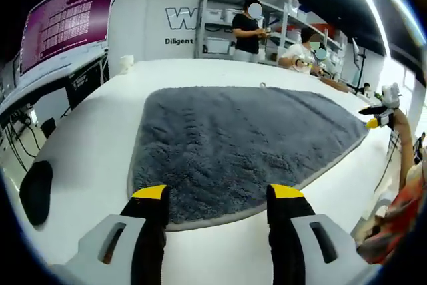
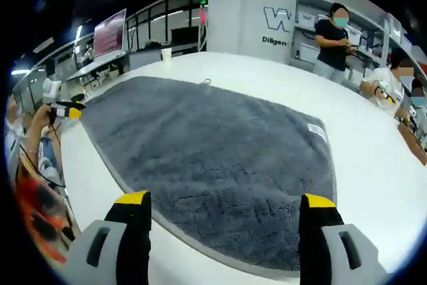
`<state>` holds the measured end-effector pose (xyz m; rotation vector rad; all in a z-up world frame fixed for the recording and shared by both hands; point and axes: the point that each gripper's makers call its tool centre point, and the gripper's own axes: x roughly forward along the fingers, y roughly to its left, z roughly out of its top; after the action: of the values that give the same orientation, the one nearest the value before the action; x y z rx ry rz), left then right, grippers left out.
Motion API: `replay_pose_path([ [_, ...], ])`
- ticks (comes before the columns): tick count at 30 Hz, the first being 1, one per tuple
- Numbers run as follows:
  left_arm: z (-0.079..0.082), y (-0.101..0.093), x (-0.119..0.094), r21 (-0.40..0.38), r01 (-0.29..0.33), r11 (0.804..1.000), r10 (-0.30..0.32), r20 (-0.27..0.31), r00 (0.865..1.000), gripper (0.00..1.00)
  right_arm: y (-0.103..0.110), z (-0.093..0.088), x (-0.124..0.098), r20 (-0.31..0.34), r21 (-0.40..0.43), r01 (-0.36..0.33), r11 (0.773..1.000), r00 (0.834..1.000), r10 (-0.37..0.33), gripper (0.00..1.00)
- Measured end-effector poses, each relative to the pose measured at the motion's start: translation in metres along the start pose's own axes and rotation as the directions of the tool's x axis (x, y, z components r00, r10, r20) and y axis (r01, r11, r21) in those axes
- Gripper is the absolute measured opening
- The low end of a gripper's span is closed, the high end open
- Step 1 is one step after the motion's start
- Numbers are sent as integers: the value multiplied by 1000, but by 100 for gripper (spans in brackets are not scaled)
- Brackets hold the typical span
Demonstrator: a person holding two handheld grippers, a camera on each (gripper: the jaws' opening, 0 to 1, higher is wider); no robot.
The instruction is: Open the folded towel by lifting each exposed corner and separating the folded layers until the towel lies flat within the target outline without major curled edges
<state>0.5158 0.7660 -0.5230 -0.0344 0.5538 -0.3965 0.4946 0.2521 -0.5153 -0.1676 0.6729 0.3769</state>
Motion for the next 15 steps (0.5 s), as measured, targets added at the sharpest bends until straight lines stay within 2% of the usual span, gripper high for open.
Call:
replay_pose_path([
  [4, 6, -4, 5, -27, 4, 1000, -3, 29, 1000, 74, -9, -9, 8, -17, 36, 12, 999, 1000, -11, 89],
  [6, 10, 1, 10, -27, -39, 999, 40, 46, 998, 78, -18, -17, 11, -41, 44, 48, 998, 998, -46, 89],
  [8, 12, 10, 14, -35, -103, 994, 105, 58, 993, 78, -23, -23, 12, -74, 37, 83, 996, 994, -81, 90],
  [12, 10, 9, 20, -21, -114, 993, 115, 46, 992, 77, -20, -24, 14, -62, 54, 61, 997, 996, -58, 90],
  [15, 8, 13, 20, 14, -142, 990, 142, 22, 990, 73, -21, -26, 14, -60, 66, 60, 996, 997, -56, 90],
])
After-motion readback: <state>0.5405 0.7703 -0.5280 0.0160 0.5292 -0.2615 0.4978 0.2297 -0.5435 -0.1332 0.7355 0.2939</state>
